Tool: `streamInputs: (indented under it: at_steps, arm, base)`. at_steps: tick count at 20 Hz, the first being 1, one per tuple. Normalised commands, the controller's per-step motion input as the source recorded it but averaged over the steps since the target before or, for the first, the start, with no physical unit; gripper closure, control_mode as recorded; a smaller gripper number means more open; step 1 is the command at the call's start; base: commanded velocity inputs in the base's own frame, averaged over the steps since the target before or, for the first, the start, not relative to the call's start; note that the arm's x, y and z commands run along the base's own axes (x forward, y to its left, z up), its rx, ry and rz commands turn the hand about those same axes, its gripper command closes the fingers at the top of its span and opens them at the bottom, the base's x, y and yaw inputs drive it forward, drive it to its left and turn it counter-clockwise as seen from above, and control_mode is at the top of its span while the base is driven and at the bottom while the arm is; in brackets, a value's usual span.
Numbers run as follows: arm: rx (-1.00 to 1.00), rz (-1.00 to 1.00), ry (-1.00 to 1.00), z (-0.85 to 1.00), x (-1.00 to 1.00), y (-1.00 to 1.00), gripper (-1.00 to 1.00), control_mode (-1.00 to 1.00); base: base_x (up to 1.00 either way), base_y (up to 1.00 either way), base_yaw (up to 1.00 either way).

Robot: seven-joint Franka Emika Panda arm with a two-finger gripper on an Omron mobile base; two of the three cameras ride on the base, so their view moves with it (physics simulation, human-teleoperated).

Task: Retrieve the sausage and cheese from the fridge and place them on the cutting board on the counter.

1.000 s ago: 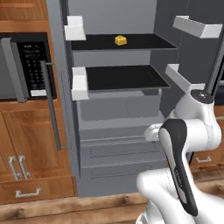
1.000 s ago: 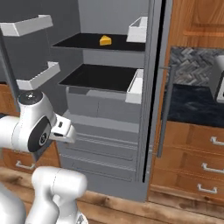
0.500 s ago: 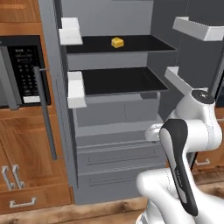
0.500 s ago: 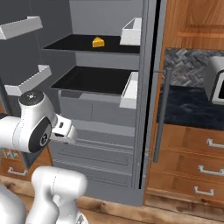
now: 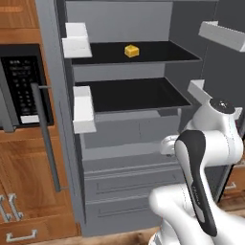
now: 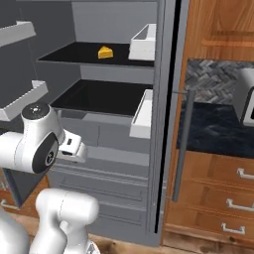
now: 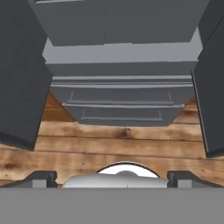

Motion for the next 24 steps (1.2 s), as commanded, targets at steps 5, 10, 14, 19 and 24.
streamInputs:
  at_steps: [5,10,14,19,24]
  arm:
    - [0.0,0.0,0.0,0.0,0.0,0.0,-1.0,1.0]
    - [0.0,0.0,0.0,0.0,0.0,0.0,-1.0,1.0]
    - [0.0,0.0,0.0,0.0,0.0,0.0,-1.0,1.0]
    - [0.0,0.0,0.0,0.0,0.0,0.0,-1.0,1.0]
    - [0.0,0.0,0.0,0.0,0.0,0.0,-1.0,1.0]
  base:
    - [0.67,0.01,0.0]
    - [0.61,0.08,0.0]
    - [0.36,0.04,0.0]
    - [0.17,0.06,0.0]
    - [0.41,0.15,0.0]
